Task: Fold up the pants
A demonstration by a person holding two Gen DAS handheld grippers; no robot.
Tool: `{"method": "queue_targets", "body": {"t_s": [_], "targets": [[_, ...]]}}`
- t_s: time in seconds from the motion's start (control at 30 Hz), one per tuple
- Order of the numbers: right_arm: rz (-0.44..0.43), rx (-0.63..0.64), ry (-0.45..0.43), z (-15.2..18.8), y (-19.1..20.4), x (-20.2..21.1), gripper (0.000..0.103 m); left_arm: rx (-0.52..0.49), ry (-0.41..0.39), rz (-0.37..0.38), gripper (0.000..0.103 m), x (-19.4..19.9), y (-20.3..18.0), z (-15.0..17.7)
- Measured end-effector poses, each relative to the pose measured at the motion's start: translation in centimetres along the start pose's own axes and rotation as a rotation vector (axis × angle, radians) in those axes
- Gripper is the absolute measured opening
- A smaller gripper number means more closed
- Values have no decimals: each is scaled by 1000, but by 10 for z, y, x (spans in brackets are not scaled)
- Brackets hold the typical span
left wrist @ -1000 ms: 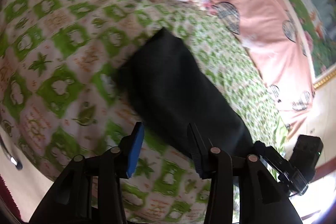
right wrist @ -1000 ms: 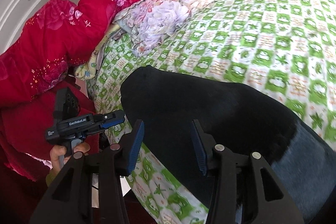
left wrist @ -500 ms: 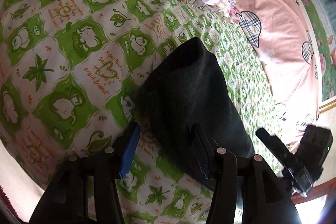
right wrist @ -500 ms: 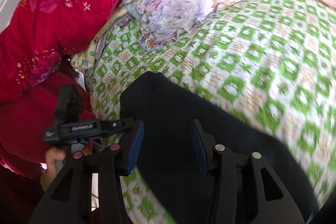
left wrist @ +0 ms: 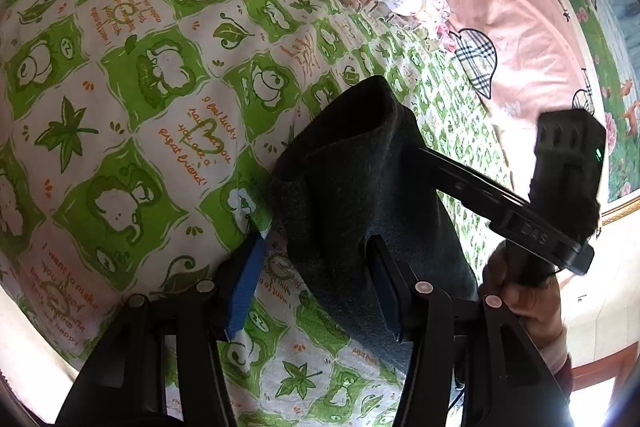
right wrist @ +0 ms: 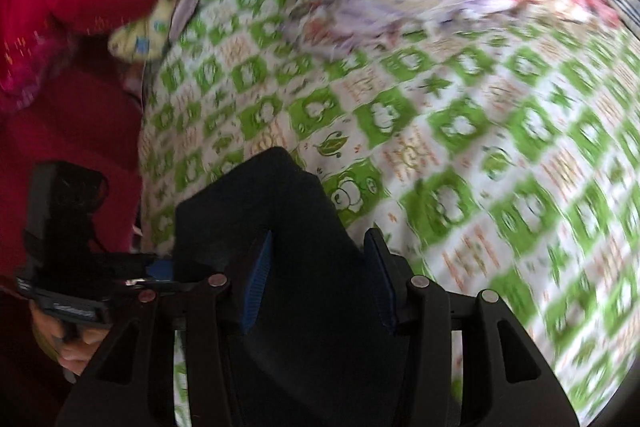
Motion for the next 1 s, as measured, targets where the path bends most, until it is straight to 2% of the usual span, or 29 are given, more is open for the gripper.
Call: {"method": "queue_targets", "body": {"t_s": [0.13, 0.2, 0.23, 0.3, 0.4, 0.53, 0.67, 1.0], "targets": [[-31, 26, 33, -5, 3, -13, 49, -3, -23, -23, 53, -2, -3, 1], [-17, 53, 35, -6, 8, -15, 48, -8, -42, -40, 50, -4, -6, 1], [-2, 65, 31, -6, 10, -14, 46, -13, -48, -47, 47, -5, -7, 2], [28, 72, 21, -7, 14, -10, 35, -27, -65, -77, 36, -6, -9, 1], [28, 49, -17, -4, 15, 2, 27, -13, -51, -60, 27, -7, -9, -1], [27, 24, -76, -2, 20, 26, 22, -25, -45, -20, 20, 2, -19, 0], [38, 1, -146, 2, 27, 60, 21, -71, -52, 34, 18, 18, -43, 9], [73, -137, -412, 44, 30, 164, 20, -318, -51, 194, 18, 53, -133, 54]]}}
Point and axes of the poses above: each gripper's, at about its wrist camera, not at the fingertips, and x roughly against the way its jaws point, y to its left, z to its underside, the point moved 5 cm from there along -x, roughly the way its jaws point, and after that the axes turned 13 degrees about x, right-handed, at the moved point
